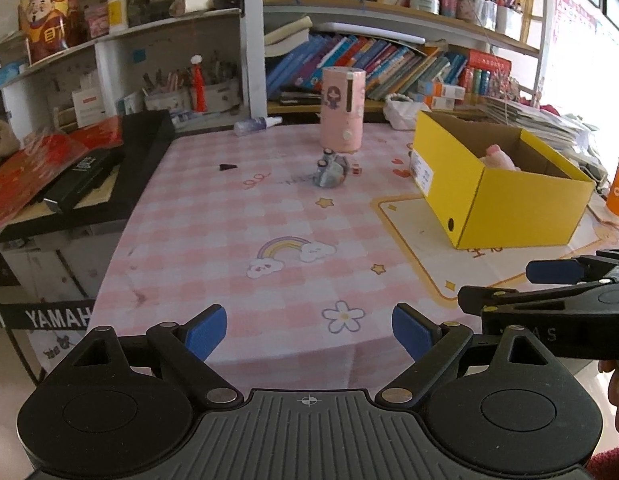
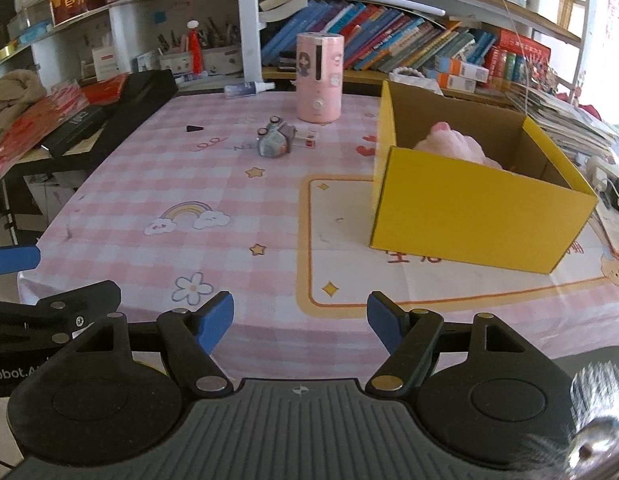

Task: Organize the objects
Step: 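Withdraw both open tools from the box back over the table, then reach the left tool to the grey toy car and grasp it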

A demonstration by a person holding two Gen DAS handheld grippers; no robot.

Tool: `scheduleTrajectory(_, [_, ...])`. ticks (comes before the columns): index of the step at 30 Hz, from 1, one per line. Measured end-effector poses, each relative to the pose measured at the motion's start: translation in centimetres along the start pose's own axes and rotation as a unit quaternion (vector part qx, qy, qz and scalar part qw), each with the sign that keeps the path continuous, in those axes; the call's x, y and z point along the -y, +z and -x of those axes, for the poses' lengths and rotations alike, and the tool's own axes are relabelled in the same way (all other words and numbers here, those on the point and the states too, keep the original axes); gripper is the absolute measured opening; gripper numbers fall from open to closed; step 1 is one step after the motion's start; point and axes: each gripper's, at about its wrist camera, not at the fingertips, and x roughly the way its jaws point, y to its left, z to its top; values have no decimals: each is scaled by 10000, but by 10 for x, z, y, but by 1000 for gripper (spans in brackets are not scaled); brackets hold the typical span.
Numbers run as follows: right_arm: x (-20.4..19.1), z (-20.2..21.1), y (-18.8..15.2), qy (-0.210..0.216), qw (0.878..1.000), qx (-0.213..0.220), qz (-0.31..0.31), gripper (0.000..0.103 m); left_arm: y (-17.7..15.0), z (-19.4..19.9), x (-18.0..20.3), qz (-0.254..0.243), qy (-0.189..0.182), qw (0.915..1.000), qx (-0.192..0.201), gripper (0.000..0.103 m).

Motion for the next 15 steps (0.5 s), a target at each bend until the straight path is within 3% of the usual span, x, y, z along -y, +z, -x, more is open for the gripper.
scheduleTrajectory(15, [-16,-16,11,140,9996,-75,224,71,4,-14,-13,140,78,9998,-72,92])
